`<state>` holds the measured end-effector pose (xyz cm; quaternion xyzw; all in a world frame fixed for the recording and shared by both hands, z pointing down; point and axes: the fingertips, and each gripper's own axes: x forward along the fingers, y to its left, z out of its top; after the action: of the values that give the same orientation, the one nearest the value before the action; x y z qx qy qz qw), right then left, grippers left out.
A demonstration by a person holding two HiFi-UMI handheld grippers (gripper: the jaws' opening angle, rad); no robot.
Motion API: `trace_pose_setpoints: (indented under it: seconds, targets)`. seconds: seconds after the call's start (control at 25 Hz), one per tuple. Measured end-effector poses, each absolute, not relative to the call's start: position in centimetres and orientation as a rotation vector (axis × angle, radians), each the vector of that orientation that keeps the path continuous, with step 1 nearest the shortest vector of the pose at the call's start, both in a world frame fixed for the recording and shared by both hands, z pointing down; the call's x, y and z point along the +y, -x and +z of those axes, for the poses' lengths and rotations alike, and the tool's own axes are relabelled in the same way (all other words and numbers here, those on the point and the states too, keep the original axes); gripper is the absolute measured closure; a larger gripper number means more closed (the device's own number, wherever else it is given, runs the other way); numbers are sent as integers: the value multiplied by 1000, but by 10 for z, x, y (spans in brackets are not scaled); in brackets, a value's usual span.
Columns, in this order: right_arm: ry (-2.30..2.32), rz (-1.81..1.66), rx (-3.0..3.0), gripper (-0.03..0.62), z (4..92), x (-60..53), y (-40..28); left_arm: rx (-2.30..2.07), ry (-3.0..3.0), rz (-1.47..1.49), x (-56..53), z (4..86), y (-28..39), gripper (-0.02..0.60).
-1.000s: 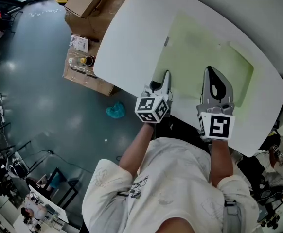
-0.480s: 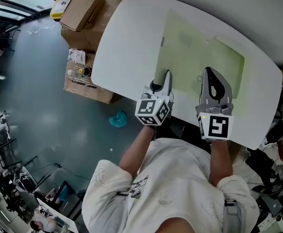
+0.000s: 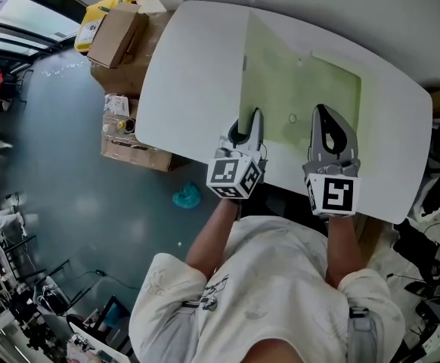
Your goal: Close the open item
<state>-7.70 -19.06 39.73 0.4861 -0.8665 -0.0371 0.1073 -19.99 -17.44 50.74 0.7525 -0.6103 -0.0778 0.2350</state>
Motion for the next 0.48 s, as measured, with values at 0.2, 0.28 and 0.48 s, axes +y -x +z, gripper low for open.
trace_pose_setpoints:
  seconds: [0.2,0.28,0.48]
  targets:
    - [-1452,-96,-2556,592,392,-192,43,-1688,-2116,-194,-178,491,169,503]
    - [-1469,-95,-2550,592,392,-192,29,-1696,-2137,-171,-180,488,156,503]
    - [-1505,-78,-2529,592,388,-189,-6,-1700,-2182,-135,-177,479,125,503]
